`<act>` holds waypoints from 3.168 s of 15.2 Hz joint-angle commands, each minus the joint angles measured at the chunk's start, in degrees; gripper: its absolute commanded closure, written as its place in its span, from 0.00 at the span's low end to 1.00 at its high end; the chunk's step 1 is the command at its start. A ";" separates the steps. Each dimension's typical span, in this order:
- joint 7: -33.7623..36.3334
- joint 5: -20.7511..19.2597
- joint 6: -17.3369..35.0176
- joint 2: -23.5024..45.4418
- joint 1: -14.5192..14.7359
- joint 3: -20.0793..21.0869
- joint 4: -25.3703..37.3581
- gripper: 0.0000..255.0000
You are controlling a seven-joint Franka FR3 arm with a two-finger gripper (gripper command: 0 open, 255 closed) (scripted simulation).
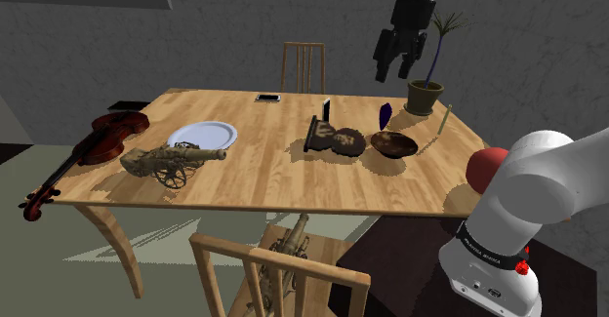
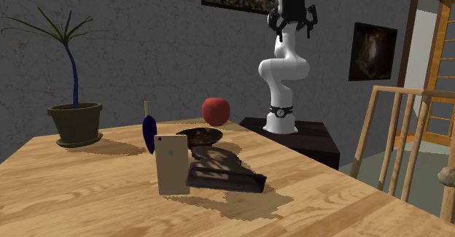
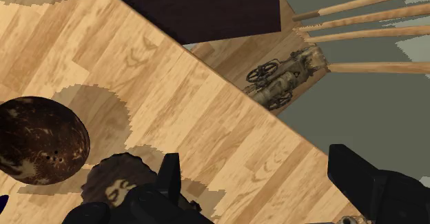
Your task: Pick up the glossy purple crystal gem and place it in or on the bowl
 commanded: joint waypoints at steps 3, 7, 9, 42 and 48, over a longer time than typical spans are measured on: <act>-3.75 -1.90 1.92 -0.82 -0.40 -2.07 -2.66 0.00; -11.22 -5.89 6.21 -1.36 -1.43 -6.46 -7.07 0.00; -14.94 -7.92 8.61 -1.03 -2.02 -8.78 -8.80 0.00; -93.37 14.43 46.17 59.18 -2.91 -42.90 15.60 0.00; -102.47 22.36 45.06 70.15 -10.40 -37.87 26.53 0.00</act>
